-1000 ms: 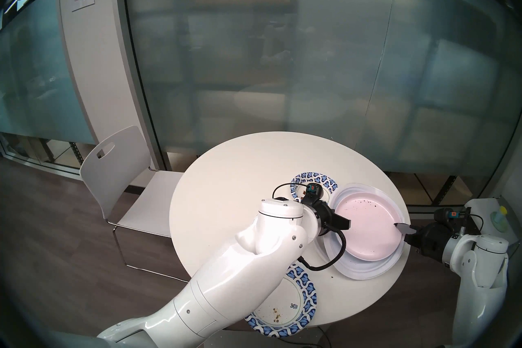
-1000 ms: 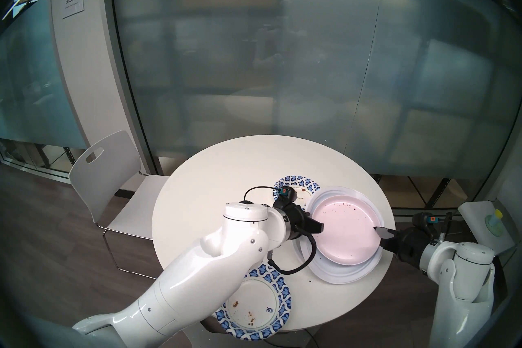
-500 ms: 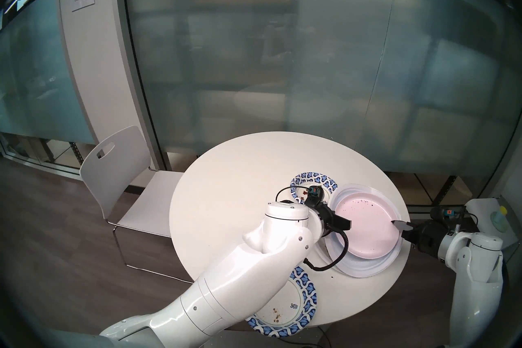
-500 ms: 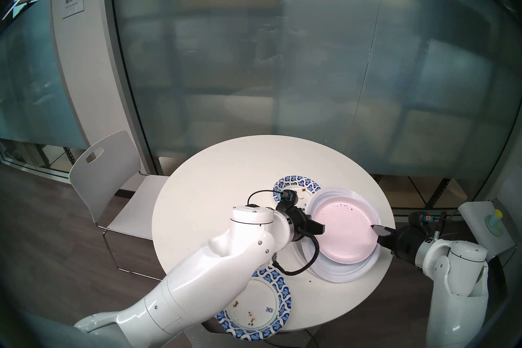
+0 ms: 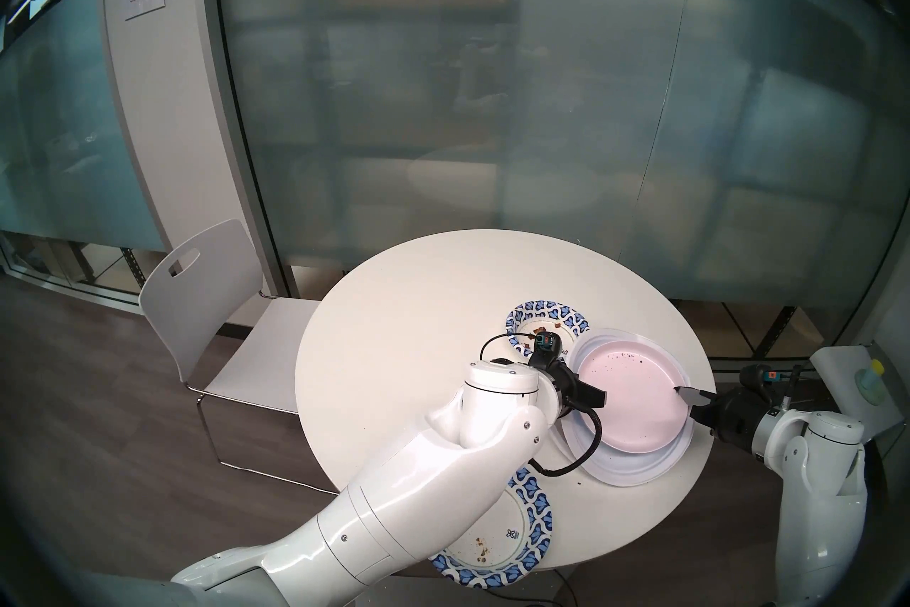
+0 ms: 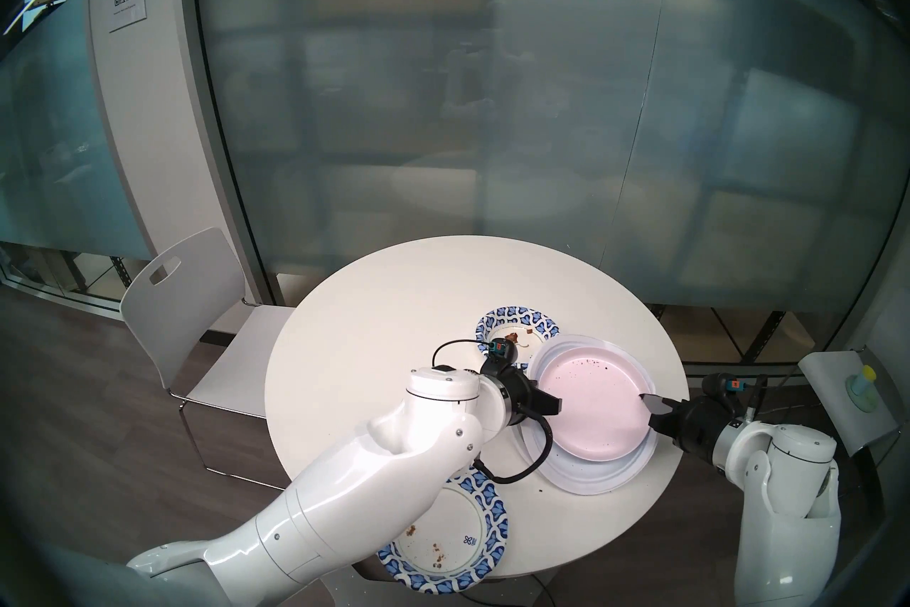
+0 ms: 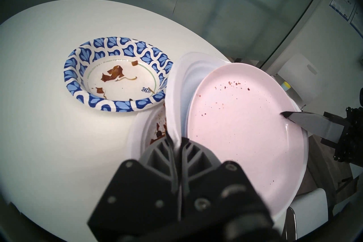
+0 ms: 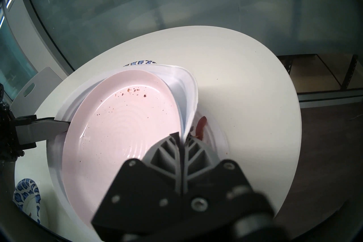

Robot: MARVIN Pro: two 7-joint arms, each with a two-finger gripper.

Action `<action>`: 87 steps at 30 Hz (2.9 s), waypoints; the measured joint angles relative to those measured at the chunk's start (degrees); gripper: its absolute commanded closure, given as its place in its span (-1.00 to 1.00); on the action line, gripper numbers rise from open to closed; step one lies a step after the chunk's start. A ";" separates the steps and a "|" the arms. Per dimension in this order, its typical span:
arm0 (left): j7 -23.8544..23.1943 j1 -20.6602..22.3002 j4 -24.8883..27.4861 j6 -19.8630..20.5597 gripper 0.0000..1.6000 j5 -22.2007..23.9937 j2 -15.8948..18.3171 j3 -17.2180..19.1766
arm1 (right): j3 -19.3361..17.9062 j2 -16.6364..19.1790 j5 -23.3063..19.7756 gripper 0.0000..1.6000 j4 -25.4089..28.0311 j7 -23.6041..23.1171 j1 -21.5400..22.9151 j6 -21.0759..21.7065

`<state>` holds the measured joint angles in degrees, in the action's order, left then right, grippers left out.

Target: Stack the plates into one stack

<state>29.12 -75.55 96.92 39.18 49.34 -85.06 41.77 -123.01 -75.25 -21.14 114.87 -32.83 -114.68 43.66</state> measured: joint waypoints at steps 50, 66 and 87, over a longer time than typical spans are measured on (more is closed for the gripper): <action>-1.32 1.04 1.39 -3.13 -1.00 -5.38 3.79 -2.75 | 3.48 2.85 3.67 1.00 -5.48 0.13 0.74 -4.04; -2.75 0.94 5.86 -2.99 -1.00 -3.37 7.08 -0.76 | 2.55 2.89 3.06 1.00 -4.33 -1.97 0.04 -4.27; -2.93 0.63 7.38 -3.01 -1.00 -2.27 8.48 -0.79 | 0.99 1.68 3.07 1.00 -4.08 -2.75 -1.56 -5.59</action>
<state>26.19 -74.93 104.30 36.17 47.08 -76.58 40.97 -122.02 -73.56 -18.07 110.79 -35.57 -116.24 38.07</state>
